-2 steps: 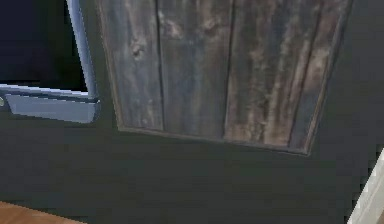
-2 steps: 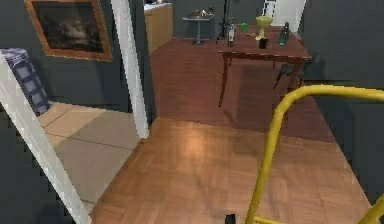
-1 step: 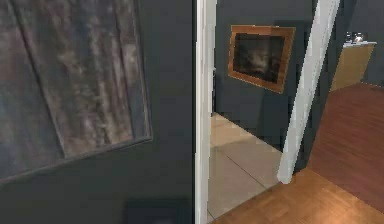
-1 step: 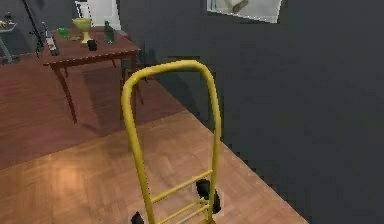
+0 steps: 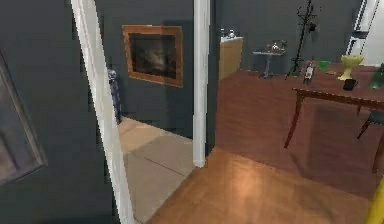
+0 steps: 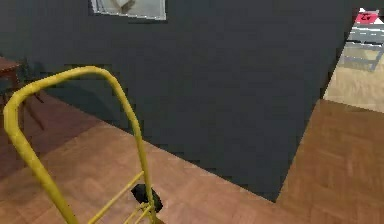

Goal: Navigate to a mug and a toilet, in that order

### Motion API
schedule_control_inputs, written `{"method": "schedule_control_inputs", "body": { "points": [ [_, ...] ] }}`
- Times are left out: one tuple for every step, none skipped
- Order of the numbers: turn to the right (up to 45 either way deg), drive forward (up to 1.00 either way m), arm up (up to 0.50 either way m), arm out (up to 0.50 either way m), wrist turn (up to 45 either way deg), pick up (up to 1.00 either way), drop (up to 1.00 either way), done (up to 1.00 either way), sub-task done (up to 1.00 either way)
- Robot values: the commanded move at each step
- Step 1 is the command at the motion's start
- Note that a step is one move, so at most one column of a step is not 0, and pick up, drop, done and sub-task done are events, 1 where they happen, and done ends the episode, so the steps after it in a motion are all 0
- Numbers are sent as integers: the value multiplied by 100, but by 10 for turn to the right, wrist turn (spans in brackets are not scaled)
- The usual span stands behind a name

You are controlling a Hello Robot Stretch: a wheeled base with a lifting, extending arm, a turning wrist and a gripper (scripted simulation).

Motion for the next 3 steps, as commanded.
{"method": "schedule_control_inputs", "body": {
  "points": [
    [0, 35, 0, 0, 0, 0, 0, 0, 0],
    [330, 0, 0, 0, 0, 0, 0, 0, 0],
    [0, 100, 0, 0, 0, 0, 0, 0, 0]
  ]
}}
